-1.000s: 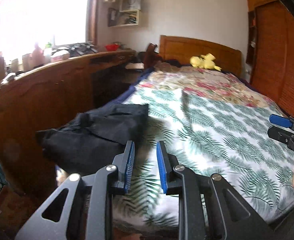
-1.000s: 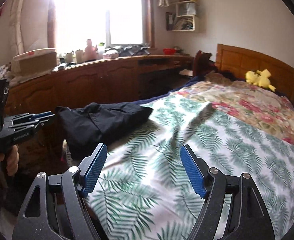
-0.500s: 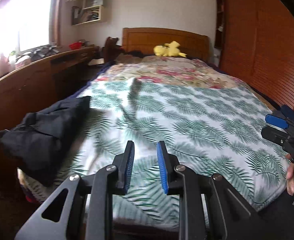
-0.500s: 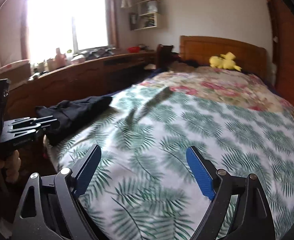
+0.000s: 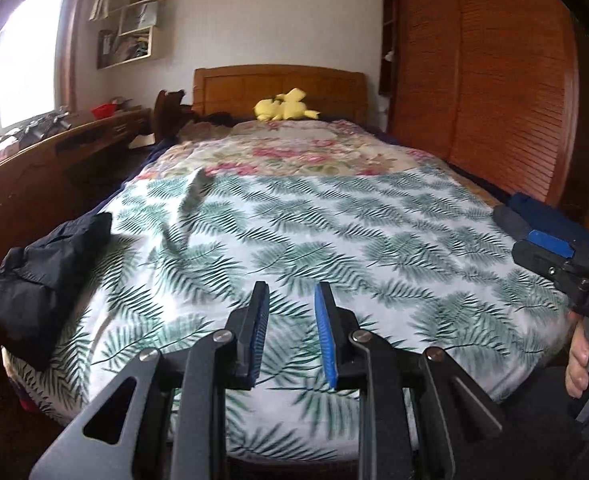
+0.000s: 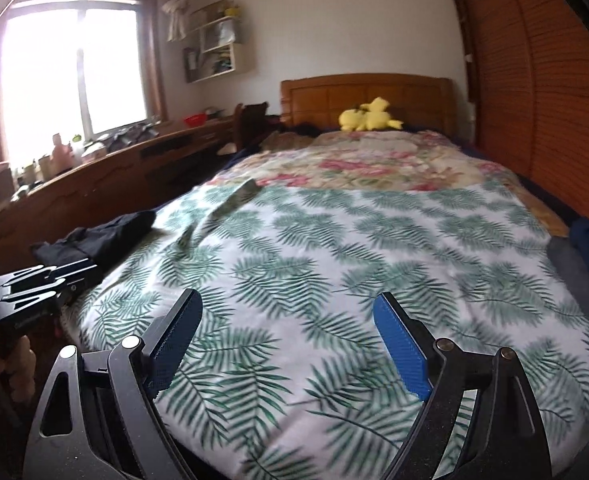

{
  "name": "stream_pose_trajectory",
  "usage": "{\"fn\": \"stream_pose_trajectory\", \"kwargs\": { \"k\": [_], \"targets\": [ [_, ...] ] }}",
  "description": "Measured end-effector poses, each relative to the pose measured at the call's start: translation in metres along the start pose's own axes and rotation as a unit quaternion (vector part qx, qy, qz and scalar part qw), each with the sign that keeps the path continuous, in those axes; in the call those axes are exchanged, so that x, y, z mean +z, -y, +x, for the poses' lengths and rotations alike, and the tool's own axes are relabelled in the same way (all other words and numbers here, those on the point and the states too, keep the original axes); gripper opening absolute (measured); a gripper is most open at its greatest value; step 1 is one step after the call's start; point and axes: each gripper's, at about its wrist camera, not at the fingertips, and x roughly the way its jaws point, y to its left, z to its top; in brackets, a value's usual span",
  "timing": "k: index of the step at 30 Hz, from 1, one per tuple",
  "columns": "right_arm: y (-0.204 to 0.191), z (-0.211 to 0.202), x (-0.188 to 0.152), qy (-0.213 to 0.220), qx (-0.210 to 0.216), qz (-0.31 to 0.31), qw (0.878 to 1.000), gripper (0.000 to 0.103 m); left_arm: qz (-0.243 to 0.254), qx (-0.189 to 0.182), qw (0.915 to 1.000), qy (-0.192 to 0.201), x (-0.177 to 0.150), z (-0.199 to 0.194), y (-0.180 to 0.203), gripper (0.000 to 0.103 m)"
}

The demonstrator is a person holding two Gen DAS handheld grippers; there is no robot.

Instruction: Fold large clothes

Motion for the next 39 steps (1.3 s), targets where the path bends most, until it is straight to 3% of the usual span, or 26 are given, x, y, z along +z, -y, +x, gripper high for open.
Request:
{"fn": "stream_pose_trajectory", "kwargs": {
  "k": [7,17,39],
  "targets": [
    [0.011,-0.052,0.008,0.052,-0.037,0.009,0.998,0.089,0.016,-0.012,0.9989,0.043,0.027,-0.041,0.027,0.023],
    [0.003,-0.104,0.023,0.114,-0.047,0.008,0.992,0.089,0.018,-0.009,0.9965,0.081,0.037,-0.082,0.031,0.023],
    [-0.001,-0.103,0.019,0.111,-0.052,0.010,0.992,0.089,0.016,-0.006,0.9967,0.079,0.031,-0.081,0.032,0.023]
  ]
}}
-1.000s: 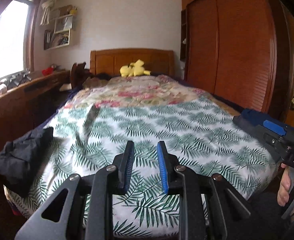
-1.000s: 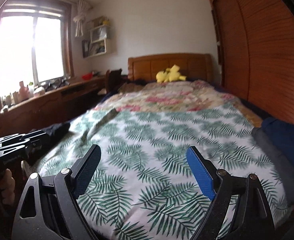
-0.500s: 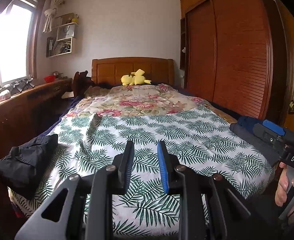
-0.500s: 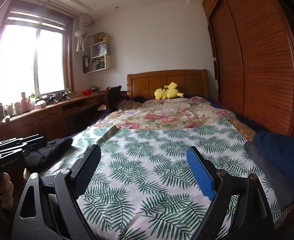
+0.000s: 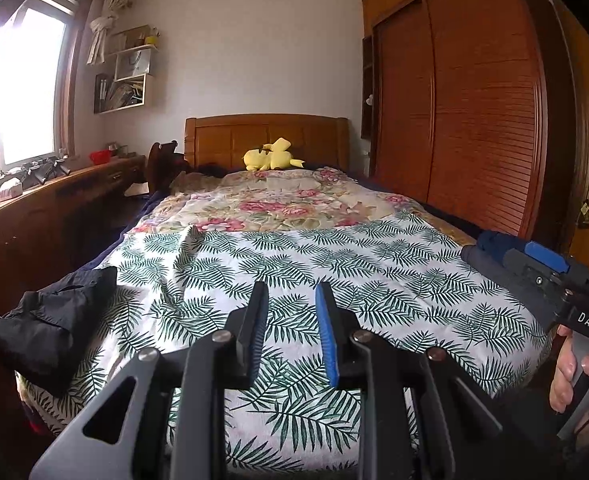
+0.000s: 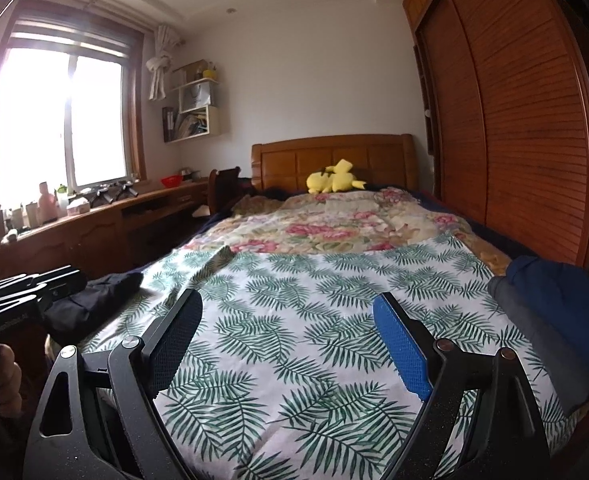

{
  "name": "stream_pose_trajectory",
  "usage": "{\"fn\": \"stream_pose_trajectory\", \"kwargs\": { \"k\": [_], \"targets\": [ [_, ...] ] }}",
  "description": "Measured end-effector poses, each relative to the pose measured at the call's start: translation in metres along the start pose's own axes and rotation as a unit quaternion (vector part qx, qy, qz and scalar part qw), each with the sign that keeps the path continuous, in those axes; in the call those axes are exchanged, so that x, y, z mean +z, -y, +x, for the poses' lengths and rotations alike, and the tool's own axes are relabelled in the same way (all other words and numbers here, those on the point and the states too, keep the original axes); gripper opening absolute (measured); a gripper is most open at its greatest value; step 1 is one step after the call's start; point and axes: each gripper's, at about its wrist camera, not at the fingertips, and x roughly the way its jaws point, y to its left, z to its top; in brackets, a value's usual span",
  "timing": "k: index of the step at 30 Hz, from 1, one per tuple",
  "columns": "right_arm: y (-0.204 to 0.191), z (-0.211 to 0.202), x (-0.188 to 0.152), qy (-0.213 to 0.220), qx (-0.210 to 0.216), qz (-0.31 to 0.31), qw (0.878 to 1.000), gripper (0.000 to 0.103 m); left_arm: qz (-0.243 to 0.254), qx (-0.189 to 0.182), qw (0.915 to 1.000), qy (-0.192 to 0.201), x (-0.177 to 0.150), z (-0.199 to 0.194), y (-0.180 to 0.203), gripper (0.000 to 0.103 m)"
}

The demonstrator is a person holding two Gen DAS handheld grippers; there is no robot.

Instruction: Fold large clothes

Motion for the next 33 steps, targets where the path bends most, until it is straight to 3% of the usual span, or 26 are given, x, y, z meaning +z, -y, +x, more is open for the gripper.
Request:
{"fn": "stream_pose_trajectory", "kwargs": {
  "k": [33],
  "targets": [
    [-0.0003,0.0005,-0.0016,0.000,0.000,0.000,1.000,0.089,0.001,0.003,1.0000,0.003,-0.0003,-0.0018,0.0014,0.024]
  ]
}}
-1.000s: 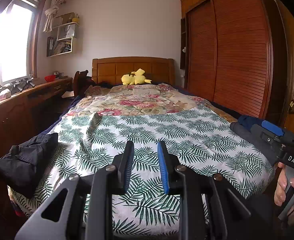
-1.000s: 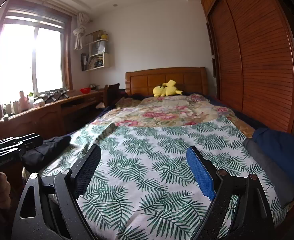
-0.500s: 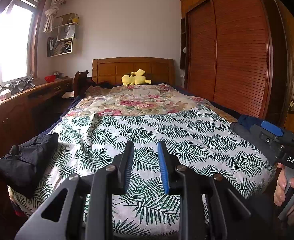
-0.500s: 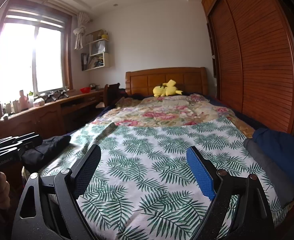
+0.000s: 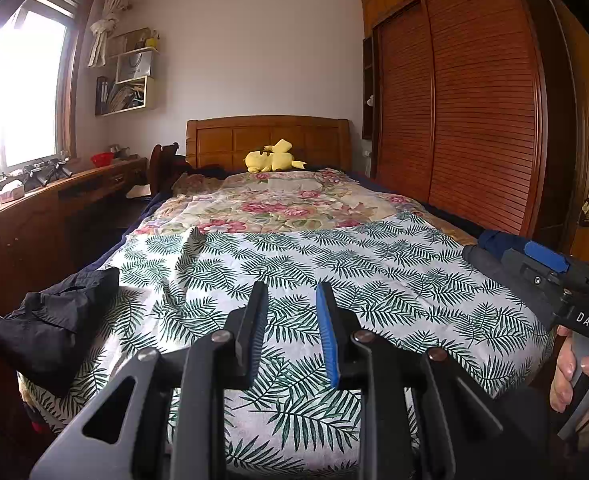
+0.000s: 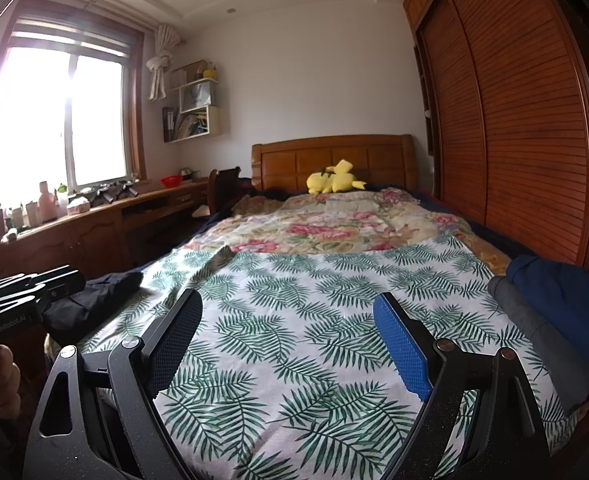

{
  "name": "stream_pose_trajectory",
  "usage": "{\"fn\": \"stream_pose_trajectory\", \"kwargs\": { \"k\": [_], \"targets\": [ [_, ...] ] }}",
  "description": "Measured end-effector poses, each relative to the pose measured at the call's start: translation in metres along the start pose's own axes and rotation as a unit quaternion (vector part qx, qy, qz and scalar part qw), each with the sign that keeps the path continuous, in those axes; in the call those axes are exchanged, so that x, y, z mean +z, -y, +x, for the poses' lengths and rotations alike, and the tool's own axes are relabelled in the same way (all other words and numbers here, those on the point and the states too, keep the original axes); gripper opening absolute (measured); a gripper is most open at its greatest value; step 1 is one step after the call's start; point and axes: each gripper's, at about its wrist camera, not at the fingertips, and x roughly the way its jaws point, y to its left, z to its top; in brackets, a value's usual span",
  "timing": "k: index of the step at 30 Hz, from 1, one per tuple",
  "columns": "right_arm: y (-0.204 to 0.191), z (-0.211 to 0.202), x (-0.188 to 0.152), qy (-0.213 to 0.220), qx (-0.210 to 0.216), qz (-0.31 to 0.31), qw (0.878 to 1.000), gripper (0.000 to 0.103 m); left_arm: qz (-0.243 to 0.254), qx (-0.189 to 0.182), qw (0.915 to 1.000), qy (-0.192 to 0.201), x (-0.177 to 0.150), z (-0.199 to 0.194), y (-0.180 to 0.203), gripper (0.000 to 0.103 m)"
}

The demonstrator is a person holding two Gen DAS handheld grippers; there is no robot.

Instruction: Fold large clothes

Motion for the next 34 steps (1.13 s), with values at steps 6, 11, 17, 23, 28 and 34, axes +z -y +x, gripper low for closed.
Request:
{"fn": "stream_pose_trajectory", "kwargs": {
  "k": [6,11,17,23,28,34],
  "targets": [
    [0.0002,0.0001,0.0001,0.000,0.001,0.000,1.000,0.089,0.000,0.000,1.0000,0.000,0.0001,-0.0004,-0.0003,0.024],
    [-0.0005,0.0004,-0.0015,-0.001,0.001,0.000,1.000,0.089,0.001,0.001,1.0000,0.000,-0.0001,-0.0005,-0.0003,0.024],
    [-0.0004,0.0006,-0.0021,-0.001,0.000,0.000,1.000,0.089,0.000,0.000,1.0000,0.000,-0.0004,-0.0007,-0.0004,0.024],
    [-0.0005,0.0006,-0.0025,-0.001,0.000,0.000,1.000,0.089,0.000,0.000,1.0000,0.001,-0.0005,-0.0007,-0.0005,0.024],
    [-0.0003,0.0006,-0.0019,0.000,0.000,0.000,1.000,0.089,0.000,0.001,1.0000,0.001,-0.0008,-0.0007,-0.0005,0.024],
    [-0.0009,0.0008,-0.0034,-0.001,0.000,0.000,1.000,0.089,0.000,-0.001,1.0000,0.000,-0.0009,-0.0009,-0.0008,0.024]
  ]
}}
